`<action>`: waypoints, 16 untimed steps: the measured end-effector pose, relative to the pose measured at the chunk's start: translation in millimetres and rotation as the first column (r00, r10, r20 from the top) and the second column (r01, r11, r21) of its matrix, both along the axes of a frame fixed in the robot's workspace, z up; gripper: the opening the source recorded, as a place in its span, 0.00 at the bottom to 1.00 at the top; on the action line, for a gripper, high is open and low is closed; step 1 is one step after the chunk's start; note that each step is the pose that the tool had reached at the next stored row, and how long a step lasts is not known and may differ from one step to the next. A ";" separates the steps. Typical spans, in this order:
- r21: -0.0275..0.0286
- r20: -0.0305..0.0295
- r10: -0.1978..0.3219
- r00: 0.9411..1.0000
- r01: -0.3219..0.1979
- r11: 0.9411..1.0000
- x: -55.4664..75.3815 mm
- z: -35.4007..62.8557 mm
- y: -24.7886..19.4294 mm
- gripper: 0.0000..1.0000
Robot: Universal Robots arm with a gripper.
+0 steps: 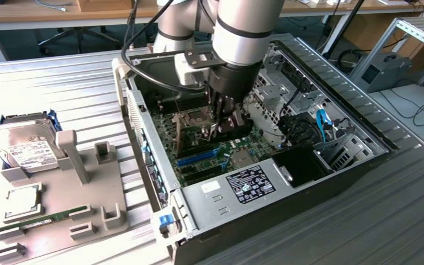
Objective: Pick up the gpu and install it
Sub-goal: 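Insert the gpu into the slot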
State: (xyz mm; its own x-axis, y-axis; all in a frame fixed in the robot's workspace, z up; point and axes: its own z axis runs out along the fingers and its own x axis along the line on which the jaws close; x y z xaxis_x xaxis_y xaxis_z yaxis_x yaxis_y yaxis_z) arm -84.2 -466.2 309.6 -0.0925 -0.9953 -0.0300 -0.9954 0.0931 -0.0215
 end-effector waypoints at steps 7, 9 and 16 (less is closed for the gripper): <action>0.000 0.000 0.000 1.000 0.000 1.000 -0.3 -3.4 0.0 0.26; 0.000 0.000 0.000 1.000 0.000 1.000 -0.4 -3.8 0.0 0.26; 0.000 0.000 0.000 1.000 0.000 1.000 -1.7 -5.8 0.0 0.26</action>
State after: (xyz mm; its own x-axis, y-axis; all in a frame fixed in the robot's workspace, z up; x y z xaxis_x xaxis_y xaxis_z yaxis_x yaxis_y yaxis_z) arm -85.8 -466.2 303.8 -0.0925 -0.9953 -0.0302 -0.9954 0.0932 -0.0216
